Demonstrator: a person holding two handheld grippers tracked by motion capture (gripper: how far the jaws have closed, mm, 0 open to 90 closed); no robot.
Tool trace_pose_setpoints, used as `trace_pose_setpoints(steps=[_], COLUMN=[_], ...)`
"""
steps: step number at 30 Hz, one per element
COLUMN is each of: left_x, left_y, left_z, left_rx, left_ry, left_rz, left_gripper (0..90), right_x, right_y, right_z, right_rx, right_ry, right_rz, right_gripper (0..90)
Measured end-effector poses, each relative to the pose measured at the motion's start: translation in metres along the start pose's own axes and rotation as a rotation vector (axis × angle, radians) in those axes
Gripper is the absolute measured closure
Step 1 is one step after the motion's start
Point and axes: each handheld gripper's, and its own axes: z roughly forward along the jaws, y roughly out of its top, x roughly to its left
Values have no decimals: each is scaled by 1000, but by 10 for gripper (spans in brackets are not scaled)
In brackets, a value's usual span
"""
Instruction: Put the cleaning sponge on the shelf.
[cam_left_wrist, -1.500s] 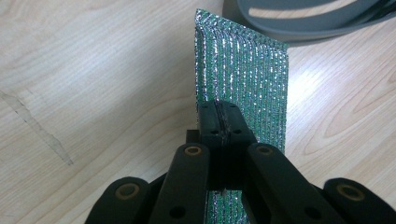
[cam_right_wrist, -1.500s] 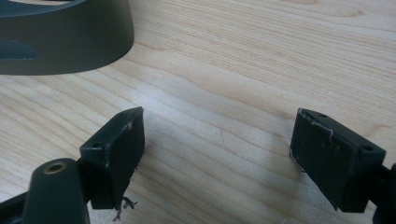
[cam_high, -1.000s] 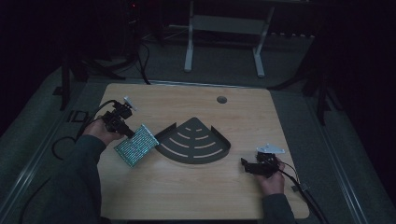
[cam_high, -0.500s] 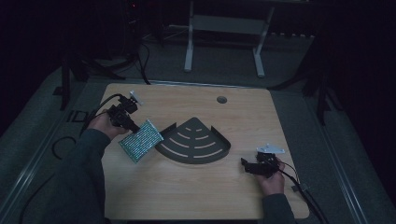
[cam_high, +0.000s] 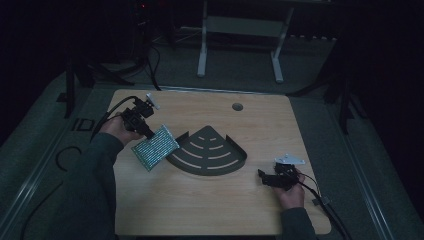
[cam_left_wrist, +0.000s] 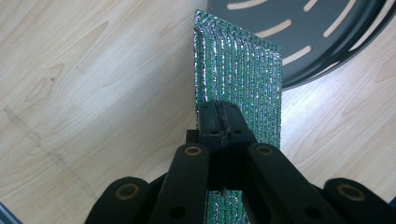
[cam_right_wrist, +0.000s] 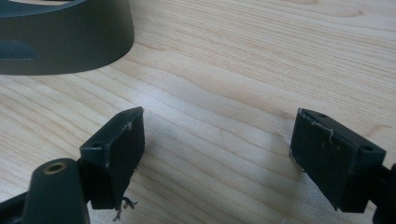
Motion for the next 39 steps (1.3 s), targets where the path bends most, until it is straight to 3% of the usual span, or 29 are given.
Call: trace_pose_setpoints(steps=[29,39], left_x=[-23,-26], left_y=[46,59], left_z=[4,12], left_rx=[30,36], left_ry=[-2,-20], left_rz=[96,98], left_gripper=[900,900], right_x=[0,0], right_y=[0,0], right_z=[0,0], right_rx=[-1,-1], right_ry=[0,1], right_rz=[1,-1], right_gripper=[175,175])
